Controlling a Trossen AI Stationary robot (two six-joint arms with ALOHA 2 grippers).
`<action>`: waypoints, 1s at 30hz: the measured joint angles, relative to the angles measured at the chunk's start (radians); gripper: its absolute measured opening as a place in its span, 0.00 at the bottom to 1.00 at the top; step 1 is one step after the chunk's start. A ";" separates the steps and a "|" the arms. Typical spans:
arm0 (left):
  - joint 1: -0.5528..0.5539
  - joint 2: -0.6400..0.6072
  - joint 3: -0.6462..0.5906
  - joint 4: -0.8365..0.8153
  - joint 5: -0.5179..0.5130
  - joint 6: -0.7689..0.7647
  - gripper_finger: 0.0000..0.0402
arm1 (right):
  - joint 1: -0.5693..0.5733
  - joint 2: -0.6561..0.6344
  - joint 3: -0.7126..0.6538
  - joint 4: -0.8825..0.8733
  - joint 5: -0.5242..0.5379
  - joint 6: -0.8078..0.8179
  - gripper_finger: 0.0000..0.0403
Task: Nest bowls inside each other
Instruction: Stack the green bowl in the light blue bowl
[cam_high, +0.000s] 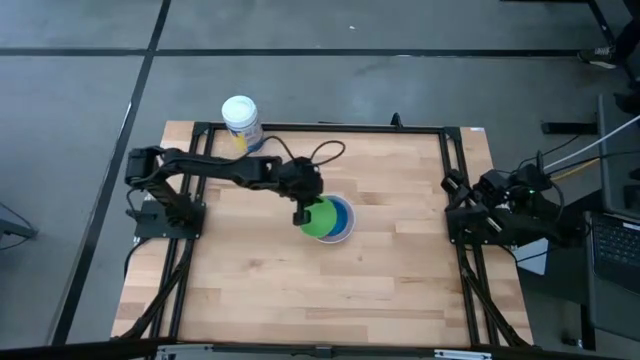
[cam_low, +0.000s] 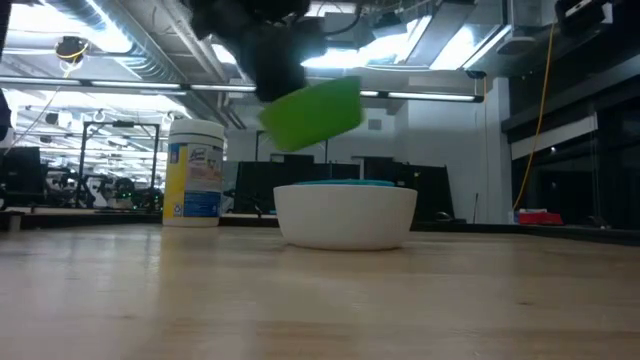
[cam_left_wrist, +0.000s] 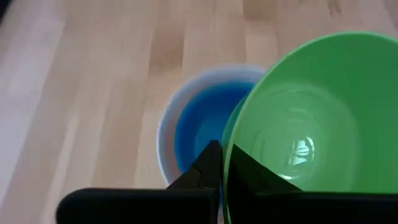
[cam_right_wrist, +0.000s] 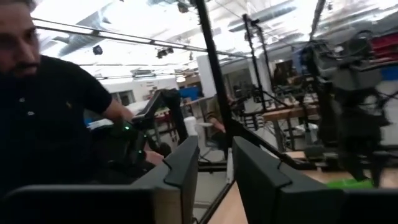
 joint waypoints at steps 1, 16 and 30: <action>-0.001 0.020 0.021 0.006 0.009 0.008 0.01 | 0.000 0.000 0.000 0.004 -0.013 0.000 0.26; 0.070 0.215 0.172 -0.076 0.099 0.141 0.01 | 0.000 0.000 0.000 0.014 -0.055 -0.004 0.24; 0.086 0.262 0.168 -0.021 0.139 0.241 0.07 | 0.000 0.000 0.001 0.054 -0.063 -0.008 0.26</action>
